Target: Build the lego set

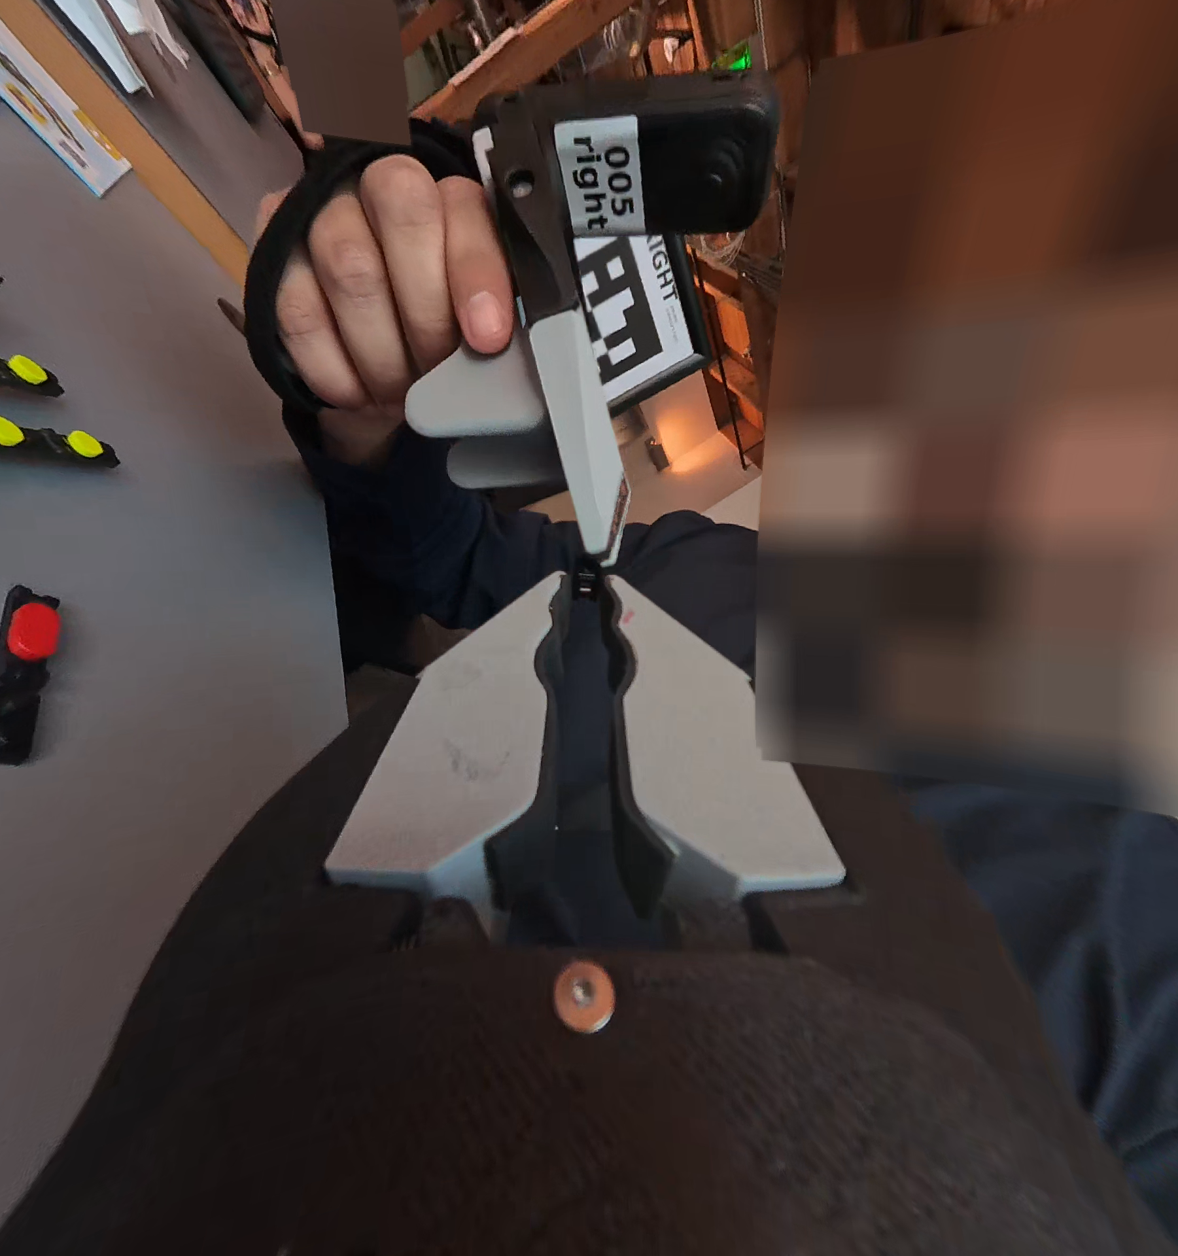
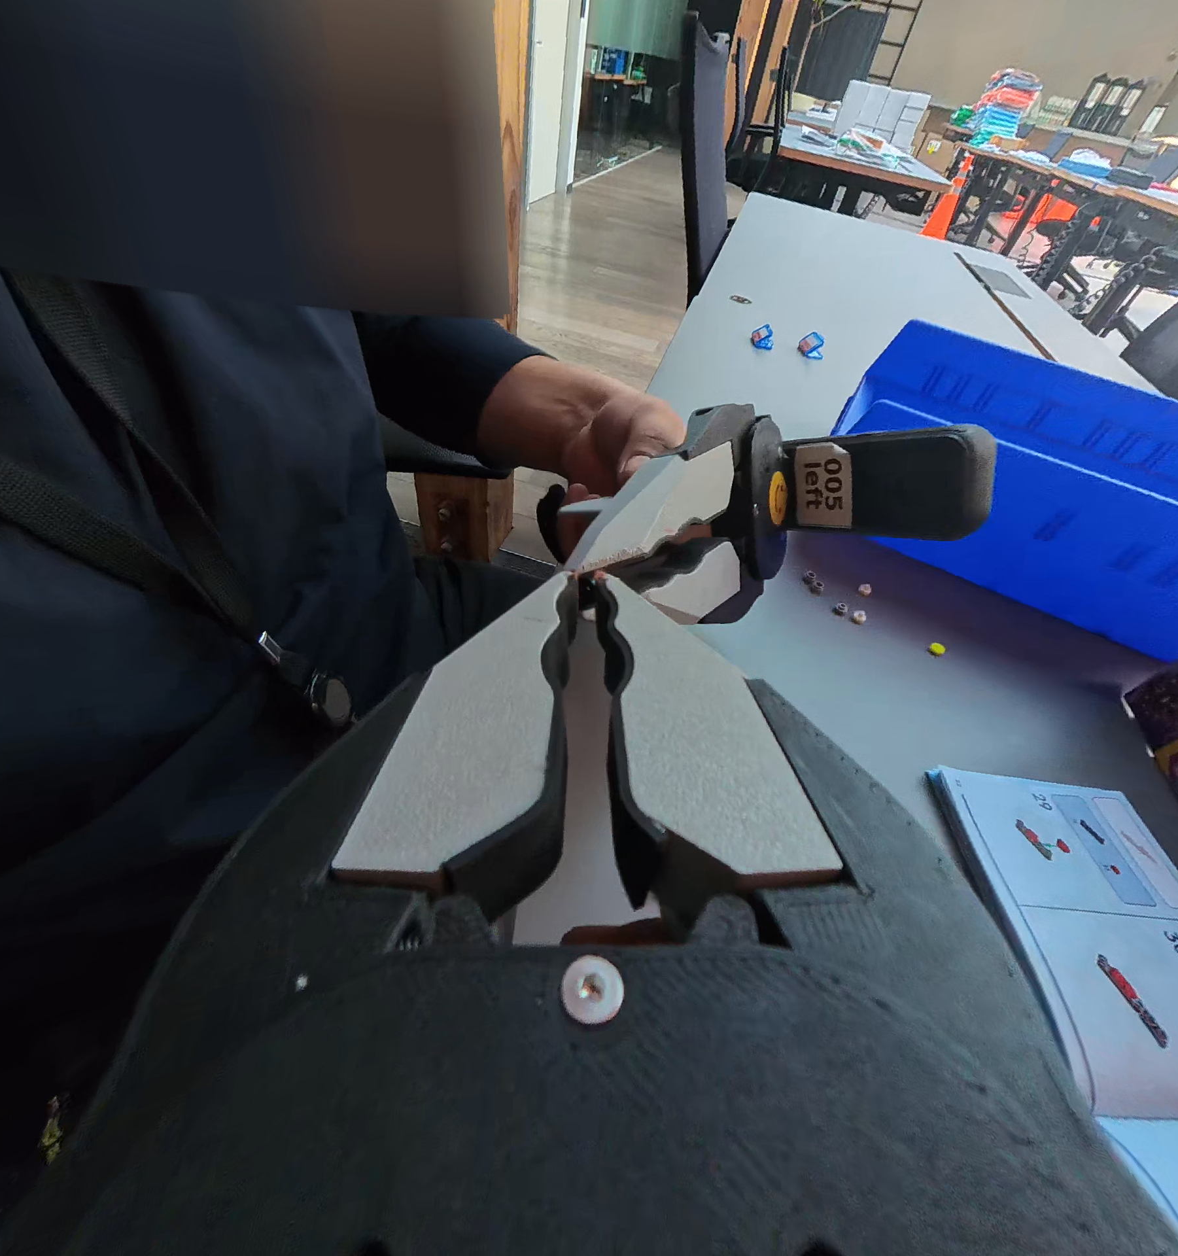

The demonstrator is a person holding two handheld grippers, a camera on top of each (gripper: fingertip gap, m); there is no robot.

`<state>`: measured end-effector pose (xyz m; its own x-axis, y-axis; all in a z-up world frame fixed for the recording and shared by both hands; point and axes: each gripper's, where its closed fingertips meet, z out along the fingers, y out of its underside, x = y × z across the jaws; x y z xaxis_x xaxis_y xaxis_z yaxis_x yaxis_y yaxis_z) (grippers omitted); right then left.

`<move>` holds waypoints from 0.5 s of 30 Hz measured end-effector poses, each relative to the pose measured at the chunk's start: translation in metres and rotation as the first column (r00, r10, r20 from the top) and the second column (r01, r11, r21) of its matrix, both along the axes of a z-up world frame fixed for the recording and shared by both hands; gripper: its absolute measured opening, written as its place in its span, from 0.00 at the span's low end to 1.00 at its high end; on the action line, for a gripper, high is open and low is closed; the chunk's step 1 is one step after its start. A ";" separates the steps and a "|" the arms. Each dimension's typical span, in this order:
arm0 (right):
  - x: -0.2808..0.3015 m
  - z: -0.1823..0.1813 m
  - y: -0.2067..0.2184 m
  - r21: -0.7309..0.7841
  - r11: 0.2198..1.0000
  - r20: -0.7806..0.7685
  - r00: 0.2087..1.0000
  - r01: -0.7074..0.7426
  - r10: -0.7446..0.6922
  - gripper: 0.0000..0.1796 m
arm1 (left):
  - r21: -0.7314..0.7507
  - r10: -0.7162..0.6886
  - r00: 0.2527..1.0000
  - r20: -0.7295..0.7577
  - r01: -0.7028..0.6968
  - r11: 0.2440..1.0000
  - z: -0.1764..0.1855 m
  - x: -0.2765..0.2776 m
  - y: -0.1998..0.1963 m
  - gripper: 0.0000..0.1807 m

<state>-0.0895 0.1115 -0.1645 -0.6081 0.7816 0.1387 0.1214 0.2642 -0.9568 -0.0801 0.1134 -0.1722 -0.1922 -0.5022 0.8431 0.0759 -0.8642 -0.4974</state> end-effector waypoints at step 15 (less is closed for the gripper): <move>0.015 -0.019 0.013 -0.037 0.999 0.027 1.000 -0.002 0.003 0.01 | 0.022 -0.176 0.982 -0.068 0.178 0.984 -0.015 0.019 0.012 0.03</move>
<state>-0.0743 0.1243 -0.1833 -0.6128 0.7847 0.0933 0.1470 0.2292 -0.9622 -0.0612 0.1250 -0.1875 -0.2252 -0.4888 0.8428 -0.1104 -0.8467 -0.5205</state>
